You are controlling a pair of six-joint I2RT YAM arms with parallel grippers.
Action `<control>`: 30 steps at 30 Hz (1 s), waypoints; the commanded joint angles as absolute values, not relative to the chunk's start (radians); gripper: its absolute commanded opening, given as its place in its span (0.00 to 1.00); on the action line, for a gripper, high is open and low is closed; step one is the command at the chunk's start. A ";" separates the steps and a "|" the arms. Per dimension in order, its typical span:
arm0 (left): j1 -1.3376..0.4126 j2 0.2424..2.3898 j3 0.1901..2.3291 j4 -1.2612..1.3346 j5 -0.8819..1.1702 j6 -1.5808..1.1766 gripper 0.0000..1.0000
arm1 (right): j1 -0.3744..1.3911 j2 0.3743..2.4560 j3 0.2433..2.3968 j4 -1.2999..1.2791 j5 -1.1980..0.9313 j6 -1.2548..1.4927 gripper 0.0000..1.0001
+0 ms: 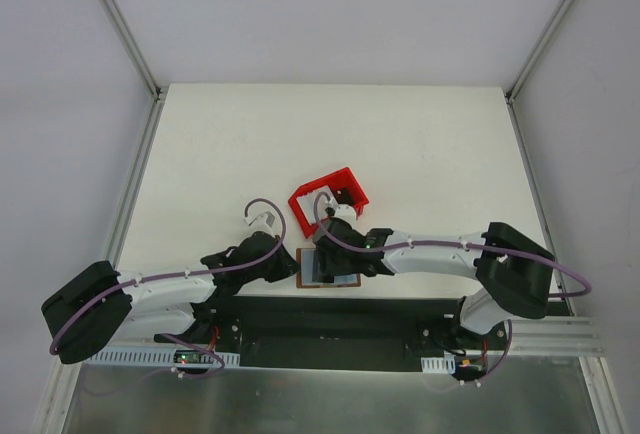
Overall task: Put the credit cards into the card holder
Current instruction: Insert the credit card into the card holder.
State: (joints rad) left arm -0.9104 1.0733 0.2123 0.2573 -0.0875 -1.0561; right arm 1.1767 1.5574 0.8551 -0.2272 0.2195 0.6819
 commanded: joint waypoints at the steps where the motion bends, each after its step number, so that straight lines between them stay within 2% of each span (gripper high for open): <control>1: -0.917 1.080 0.187 0.170 -0.100 -1.020 0.00 | 1.192 1.583 0.891 -0.238 0.199 0.658 0.54; 16: -0.917 1.085 0.195 0.169 -0.100 -0.994 0.00 | 1.180 1.565 0.888 -0.206 0.273 0.540 0.52; 30: -0.916 1.104 0.215 0.173 -0.095 -0.971 0.00 | 1.173 1.624 0.930 -0.084 0.164 0.425 0.48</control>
